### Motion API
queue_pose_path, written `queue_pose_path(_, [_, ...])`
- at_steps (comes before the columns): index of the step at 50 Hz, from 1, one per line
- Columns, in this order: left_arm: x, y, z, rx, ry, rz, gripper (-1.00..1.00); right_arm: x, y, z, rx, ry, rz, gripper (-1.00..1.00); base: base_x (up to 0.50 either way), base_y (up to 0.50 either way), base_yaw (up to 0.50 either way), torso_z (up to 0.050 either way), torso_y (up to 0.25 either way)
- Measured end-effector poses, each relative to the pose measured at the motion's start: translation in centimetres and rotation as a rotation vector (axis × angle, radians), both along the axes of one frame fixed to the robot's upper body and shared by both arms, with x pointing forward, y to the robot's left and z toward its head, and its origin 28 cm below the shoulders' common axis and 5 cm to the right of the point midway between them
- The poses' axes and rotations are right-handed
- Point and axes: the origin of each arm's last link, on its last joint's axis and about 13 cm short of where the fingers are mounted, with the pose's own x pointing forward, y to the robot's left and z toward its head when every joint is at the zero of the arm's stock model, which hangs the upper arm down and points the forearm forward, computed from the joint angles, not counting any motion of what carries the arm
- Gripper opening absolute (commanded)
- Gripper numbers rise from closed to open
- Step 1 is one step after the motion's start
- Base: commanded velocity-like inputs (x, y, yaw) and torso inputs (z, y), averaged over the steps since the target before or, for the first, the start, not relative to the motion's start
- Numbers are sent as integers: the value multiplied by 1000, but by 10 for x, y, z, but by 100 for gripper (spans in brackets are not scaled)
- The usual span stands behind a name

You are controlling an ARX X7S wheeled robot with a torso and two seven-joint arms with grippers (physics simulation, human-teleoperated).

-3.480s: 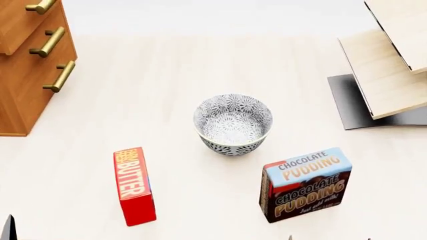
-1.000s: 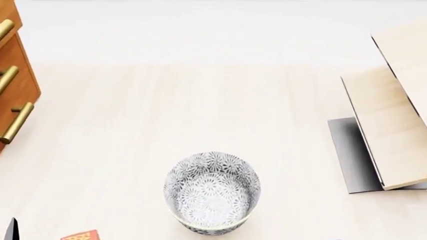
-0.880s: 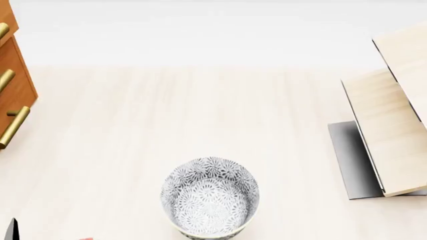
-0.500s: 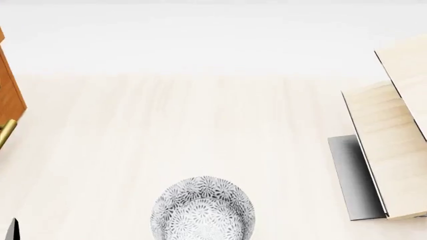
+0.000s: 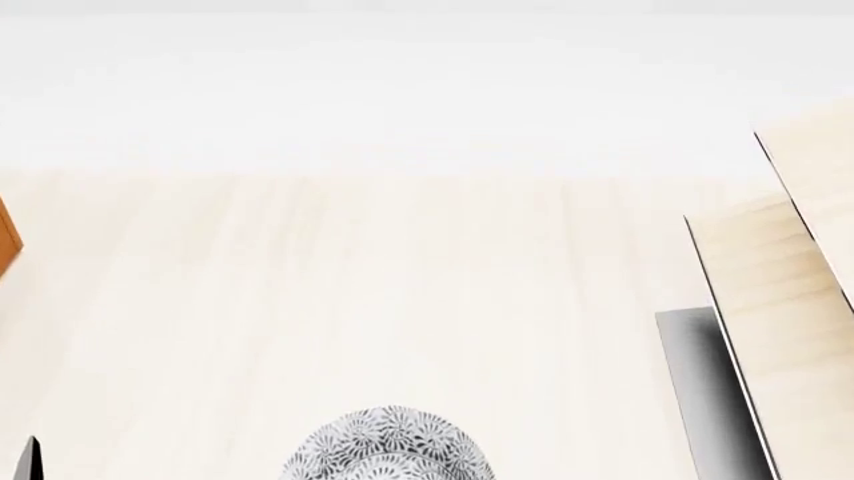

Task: Close the top drawer of the cabinet and put the bowl on top of it.

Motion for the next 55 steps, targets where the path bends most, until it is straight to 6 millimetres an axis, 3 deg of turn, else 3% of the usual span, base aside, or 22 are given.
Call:
queue_pose_path(14, [0,0,-1,1,2,-2,100,-1,1,9,-3,0,-2,100,15,-1,0,0,0])
queue_pose_path(55, [3,-2,-4,15,16,-10,100,-11,4,4,-17,-15,-6,100,0,0,0,0,0])
